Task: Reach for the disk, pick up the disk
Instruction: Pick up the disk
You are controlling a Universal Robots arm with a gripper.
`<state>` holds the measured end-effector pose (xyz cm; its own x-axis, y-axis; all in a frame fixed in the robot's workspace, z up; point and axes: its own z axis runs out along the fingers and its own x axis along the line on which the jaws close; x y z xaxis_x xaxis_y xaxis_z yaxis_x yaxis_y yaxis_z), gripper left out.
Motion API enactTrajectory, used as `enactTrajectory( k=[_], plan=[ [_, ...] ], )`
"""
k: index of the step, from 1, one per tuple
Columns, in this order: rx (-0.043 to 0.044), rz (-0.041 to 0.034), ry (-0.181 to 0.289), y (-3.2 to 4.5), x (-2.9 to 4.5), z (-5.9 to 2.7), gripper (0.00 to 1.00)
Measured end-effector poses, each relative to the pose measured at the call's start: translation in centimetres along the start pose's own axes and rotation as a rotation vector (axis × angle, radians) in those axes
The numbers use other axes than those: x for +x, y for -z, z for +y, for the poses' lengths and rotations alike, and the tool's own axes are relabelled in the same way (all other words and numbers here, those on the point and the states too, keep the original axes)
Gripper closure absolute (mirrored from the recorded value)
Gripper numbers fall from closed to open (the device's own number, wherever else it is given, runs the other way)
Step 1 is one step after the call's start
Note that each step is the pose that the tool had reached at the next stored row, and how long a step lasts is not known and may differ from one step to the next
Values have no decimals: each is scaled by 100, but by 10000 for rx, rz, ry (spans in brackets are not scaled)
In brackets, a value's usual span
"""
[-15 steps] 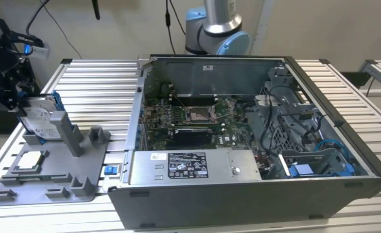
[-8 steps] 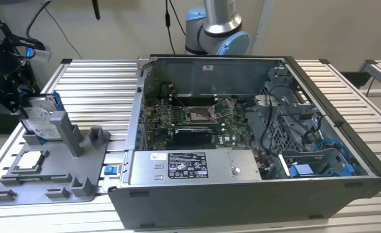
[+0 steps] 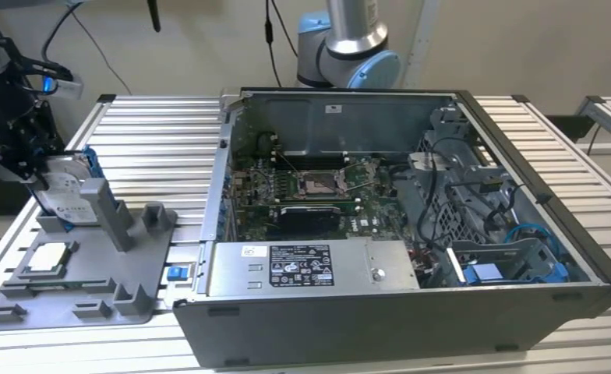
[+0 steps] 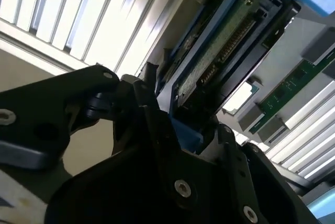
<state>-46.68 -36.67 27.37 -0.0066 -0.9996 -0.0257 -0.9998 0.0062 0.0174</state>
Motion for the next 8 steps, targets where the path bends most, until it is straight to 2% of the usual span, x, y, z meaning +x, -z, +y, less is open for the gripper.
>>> enactTrajectory(
  k=[8],
  plan=[
    [0, 0, 0, -1, 0, 0, 100]
  ],
)
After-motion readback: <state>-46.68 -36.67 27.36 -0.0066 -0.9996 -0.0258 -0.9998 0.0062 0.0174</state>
